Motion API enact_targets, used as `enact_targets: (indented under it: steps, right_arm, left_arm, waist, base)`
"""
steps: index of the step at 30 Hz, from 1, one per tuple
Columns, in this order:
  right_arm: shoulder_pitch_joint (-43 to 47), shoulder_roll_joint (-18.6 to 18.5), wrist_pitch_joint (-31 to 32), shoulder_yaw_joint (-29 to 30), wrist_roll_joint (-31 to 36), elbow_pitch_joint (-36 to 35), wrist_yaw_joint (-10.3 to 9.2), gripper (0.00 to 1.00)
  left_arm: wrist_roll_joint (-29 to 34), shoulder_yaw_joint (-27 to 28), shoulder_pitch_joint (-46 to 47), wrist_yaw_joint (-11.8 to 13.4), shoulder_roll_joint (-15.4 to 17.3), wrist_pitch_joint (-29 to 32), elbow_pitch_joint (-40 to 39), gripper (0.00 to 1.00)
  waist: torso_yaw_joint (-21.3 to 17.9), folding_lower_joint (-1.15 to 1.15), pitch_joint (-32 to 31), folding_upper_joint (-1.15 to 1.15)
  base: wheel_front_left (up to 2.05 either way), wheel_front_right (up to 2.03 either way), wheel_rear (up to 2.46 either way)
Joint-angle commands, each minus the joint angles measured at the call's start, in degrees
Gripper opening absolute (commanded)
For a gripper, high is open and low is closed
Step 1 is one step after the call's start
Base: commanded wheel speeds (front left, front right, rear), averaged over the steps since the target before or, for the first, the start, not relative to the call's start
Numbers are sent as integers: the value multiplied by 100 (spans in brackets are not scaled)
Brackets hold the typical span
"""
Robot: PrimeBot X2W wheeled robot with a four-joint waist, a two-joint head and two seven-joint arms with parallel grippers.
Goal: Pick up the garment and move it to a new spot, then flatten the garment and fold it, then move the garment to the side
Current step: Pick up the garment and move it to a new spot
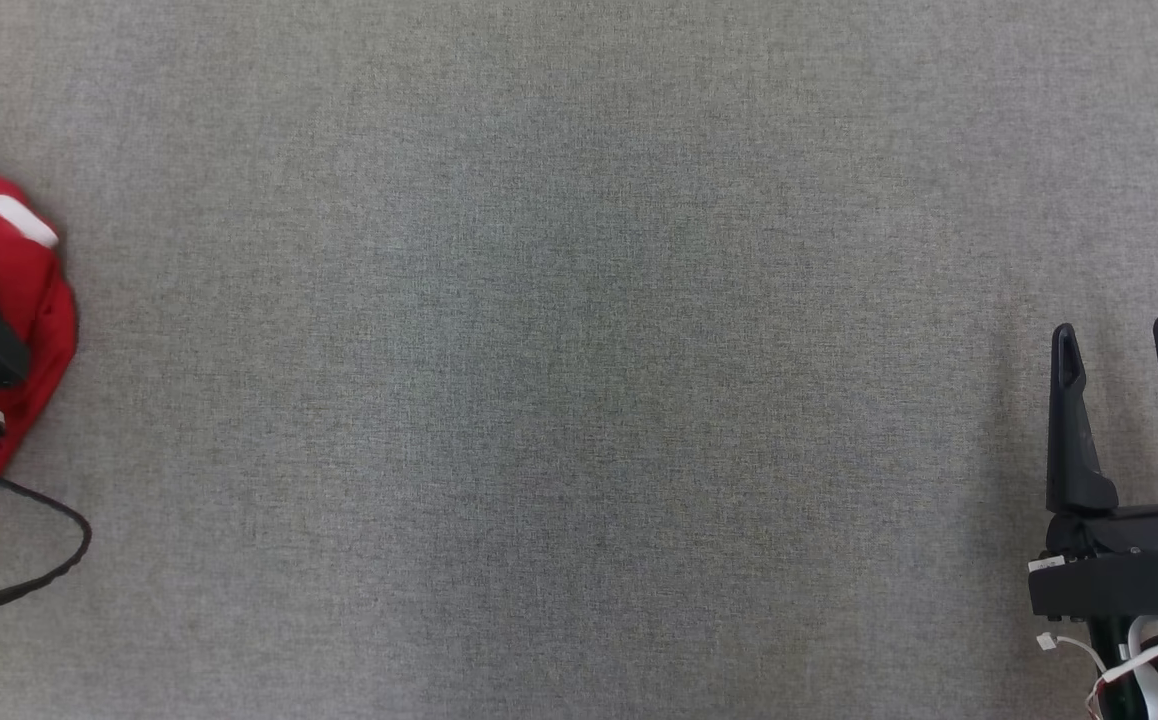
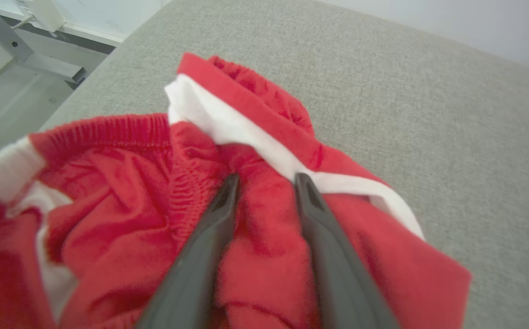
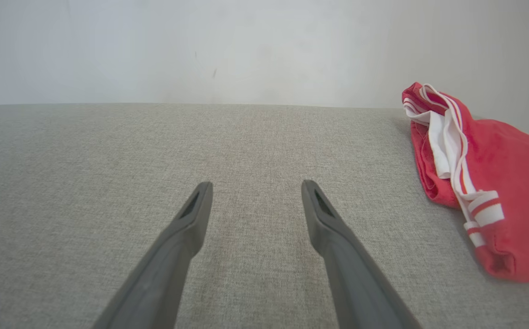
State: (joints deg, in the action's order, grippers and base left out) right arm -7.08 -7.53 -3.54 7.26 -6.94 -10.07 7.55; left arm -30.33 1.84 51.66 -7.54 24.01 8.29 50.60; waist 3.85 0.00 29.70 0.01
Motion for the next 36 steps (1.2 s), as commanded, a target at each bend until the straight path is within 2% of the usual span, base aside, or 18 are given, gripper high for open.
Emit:
enact_targets:
  steps: [1,4,8,16,21,24,30,36]
  right_arm:
    - [-48,-10,9,-1,15,-12,-15,100]
    - [-90,4,30,-27,35,-2,-15,100]
    - [-63,28,-50,-54,-13,87,-15,100]
    - [-64,184,-362,-196,-180,544,-15,100]
    - [-65,300,-621,-291,-276,950,-15,100]
    - [-80,360,-759,-347,-344,1195,-15,100]
    - [-142,443,-1015,-507,-532,1660,-15,100]
    - [-169,466,-1124,-538,-653,1931,-15,100]
  left_arm:
    - [-5,-53,18,12,3,5,74,0]
    - [-19,-160,122,12,37,-151,149,0]
    - [108,-266,245,12,159,-649,94,0]
    - [410,-540,560,12,441,-1542,-323,0]
    - [544,-811,819,12,473,-1589,-897,0]
    - [612,-985,982,13,407,-1477,-1382,0]
    - [697,-1458,1204,29,16,-1033,-2451,0]
    - [738,-1917,1034,90,-483,-735,-2880,0]
  waist:
    - [5,0,-3,-1]
    - [7,0,-26,-1]
    - [-15,0,-167,-1]
    - [-215,0,-679,-1]
    - [-482,0,-997,-1]
    - [-690,0,-1137,-1]
    - [-1319,0,-1319,-1]
    - [-1746,0,-1373,-1]
  base:
    - [0,0,0]
    - [0,0,0]
    - [0,0,0]
    - [0,0,0]
    - [0,0,0]
    - [0,0,0]
    - [0,0,0]
    - [0,0,0]
